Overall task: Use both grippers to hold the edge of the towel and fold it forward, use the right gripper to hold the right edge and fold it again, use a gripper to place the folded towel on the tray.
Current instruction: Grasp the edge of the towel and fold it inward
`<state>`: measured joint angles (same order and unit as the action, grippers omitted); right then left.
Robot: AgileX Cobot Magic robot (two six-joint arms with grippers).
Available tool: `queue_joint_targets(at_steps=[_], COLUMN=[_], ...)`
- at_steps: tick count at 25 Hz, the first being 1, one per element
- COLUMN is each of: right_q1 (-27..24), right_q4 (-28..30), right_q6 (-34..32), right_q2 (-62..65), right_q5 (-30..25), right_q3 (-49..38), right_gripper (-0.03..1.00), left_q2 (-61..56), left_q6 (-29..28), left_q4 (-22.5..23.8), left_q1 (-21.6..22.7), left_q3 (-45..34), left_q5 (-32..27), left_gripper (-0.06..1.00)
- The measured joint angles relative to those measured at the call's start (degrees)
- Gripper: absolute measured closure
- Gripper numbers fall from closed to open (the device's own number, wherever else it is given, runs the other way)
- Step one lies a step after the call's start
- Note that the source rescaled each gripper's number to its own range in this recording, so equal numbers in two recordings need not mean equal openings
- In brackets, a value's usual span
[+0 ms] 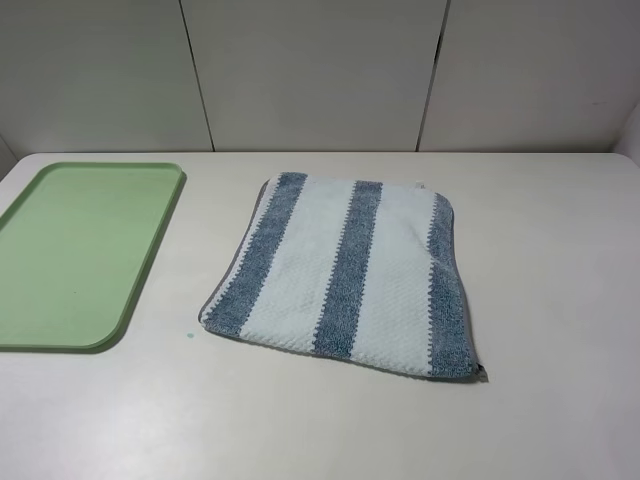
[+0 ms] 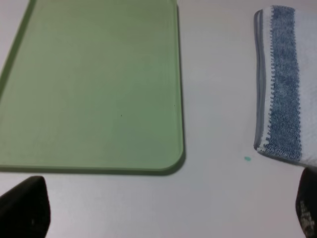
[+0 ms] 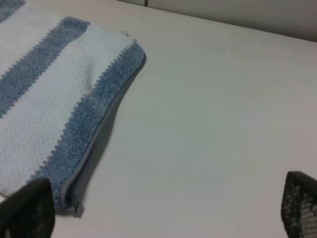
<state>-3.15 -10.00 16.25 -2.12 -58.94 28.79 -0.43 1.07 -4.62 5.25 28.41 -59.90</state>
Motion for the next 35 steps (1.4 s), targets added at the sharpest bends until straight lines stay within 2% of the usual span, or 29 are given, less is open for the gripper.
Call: queue_joint_targets(at_steps=[35], right_q1=[0.8], right_q4=[0.0], right_q6=[0.0], right_q2=[0.0], right_q5=[0.0], right_q3=[0.0], right_gripper=[-0.03], left_q2=[0.0], left_q6=[0.0], left_q4=[0.0], left_q1=[0.0], left_q3=[0.0], left_q5=[0.0], left_gripper=[-0.06])
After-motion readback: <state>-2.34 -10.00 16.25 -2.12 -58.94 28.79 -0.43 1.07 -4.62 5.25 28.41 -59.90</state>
